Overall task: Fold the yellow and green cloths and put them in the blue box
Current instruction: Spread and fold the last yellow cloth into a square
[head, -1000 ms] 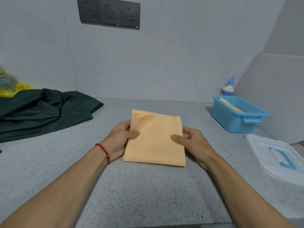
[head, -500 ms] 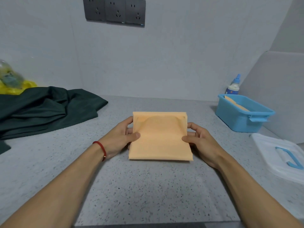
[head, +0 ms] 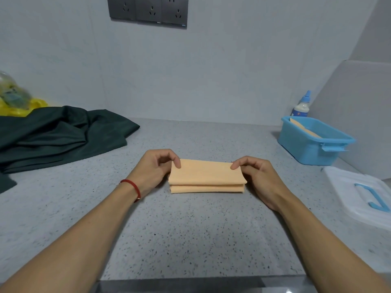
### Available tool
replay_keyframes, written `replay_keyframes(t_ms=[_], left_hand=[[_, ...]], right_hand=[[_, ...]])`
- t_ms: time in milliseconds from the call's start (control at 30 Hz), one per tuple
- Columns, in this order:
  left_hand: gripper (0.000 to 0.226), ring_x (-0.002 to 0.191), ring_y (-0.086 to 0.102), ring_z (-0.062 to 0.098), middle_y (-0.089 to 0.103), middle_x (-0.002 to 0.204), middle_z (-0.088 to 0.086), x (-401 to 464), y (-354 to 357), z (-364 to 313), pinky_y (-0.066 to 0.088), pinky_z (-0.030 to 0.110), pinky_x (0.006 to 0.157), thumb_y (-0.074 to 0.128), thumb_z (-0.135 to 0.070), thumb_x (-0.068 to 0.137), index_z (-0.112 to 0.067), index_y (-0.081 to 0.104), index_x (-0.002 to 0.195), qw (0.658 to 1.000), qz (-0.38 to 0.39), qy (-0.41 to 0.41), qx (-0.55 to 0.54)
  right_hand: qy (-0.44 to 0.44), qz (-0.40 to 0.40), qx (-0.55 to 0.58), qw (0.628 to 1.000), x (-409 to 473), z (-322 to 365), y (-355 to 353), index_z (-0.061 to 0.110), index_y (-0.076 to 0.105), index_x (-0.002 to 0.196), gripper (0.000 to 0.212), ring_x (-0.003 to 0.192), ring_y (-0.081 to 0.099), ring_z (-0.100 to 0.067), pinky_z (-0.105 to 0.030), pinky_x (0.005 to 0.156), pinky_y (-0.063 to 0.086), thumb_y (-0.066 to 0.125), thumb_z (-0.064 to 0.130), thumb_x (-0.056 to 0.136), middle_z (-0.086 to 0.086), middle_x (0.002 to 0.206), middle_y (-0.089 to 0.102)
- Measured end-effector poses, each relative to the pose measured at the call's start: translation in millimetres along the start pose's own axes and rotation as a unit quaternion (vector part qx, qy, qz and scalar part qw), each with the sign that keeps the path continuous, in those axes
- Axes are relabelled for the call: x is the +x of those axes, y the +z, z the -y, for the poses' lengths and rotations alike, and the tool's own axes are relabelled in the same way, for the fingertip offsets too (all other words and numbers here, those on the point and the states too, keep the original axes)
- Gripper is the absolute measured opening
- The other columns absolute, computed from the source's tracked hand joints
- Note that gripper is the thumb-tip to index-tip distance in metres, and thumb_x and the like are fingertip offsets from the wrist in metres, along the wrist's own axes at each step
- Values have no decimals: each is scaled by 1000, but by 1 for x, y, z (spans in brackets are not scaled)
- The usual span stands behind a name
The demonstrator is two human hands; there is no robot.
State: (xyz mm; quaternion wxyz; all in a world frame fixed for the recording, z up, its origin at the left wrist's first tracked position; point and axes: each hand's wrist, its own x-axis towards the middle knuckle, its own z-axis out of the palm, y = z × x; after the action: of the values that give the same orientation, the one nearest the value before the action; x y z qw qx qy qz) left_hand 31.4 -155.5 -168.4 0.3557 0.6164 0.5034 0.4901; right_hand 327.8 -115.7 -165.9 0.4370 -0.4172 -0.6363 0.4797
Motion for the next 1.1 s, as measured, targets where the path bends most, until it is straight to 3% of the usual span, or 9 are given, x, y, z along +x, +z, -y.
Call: replay_keyframes(t_ms=[67, 200, 333, 433, 500, 600, 700, 867, 1100], left_hand=[[32, 107, 62, 46, 76, 105, 9, 0, 0, 0, 49, 59, 98, 54, 0, 101, -11, 74, 80, 1000, -4, -8, -3], [39, 107, 65, 36, 76, 109, -1, -1, 1, -5, 58, 43, 86, 47, 10, 100, -5, 76, 78, 999, 9, -34, -19], [40, 109, 63, 31, 75, 110, -1, -2, 5, -8, 49, 29, 76, 41, 10, 93, -4, 76, 76, 997, -15, -58, -47], [26, 104, 59, 17, 65, 115, -7, -9, 20, -8, 51, 35, 82, 44, -18, 100, -28, 68, 99, 994, -42, -4, 102], [27, 110, 50, 5, 58, 123, -14, -17, 33, -8, 46, 36, 94, 35, -37, 105, -38, 59, 118, 941, -53, 113, 314], [49, 141, 35, 9, 45, 154, -8, -21, 53, -8, 24, 39, 119, 18, -45, 107, -33, 41, 149, 863, -6, 178, 473], [57, 155, 4, 9, 8, 169, -10, -19, 59, 1, 1, 40, 127, 9, -48, 107, -34, 6, 162, 852, 109, 87, 505], [58, 155, -8, 10, -6, 169, -11, -14, 59, 2, -5, 42, 126, 9, -48, 107, -33, -2, 162, 834, 155, 54, 527], [58, 155, -9, 8, -8, 169, -13, -14, 57, 0, -6, 40, 126, 9, -49, 106, -34, -2, 162, 840, 161, 42, 516]], right_hand=[[5, -2, 2, 1000, -1, 2, 1, 6, 76, 95, 28, 104, 66, -25, -34, 94, 49, 48, 8, 102, -12, 109, 74], [-10, 14, -92, 996, -4, 0, -1, 23, 72, 104, 12, 65, 53, -4, -15, 64, 41, 66, 15, 97, 8, 70, 60], [-23, 6, -119, 993, -1, -6, 0, 25, 69, 108, 16, 59, 45, -5, -12, 55, 36, 66, 13, 98, 13, 56, 47], [-40, -10, -163, 986, 0, -7, 2, 30, 69, 107, 16, 58, 44, -3, -12, 55, 35, 67, 17, 98, 12, 58, 48], [-53, -24, -196, 979, 0, -7, 5, 32, 67, 107, 17, 56, 47, 0, -9, 55, 37, 67, 18, 97, 14, 60, 51], [-73, -44, -248, 965, -2, -8, 9, 32, 64, 110, 20, 64, 53, -1, -10, 58, 39, 67, 18, 96, 8, 75, 59], [-91, -49, -331, 938, -5, -6, 14, 28, 60, 117, 21, 88, 56, -7, -20, 74, 43, 61, 19, 98, 6, 105, 60], [-55, -22, -520, 852, -2, 6, 21, 27, 53, 138, 39, 123, 48, -23, -45, 104, 35, 51, 30, 99, 1, 132, 58], [-35, 135, -586, 798, 5, 0, 56, 30, 8, 164, 63, 157, 0, -11, -52, 126, -5, 9, 56, 106, 8, 171, 3]])
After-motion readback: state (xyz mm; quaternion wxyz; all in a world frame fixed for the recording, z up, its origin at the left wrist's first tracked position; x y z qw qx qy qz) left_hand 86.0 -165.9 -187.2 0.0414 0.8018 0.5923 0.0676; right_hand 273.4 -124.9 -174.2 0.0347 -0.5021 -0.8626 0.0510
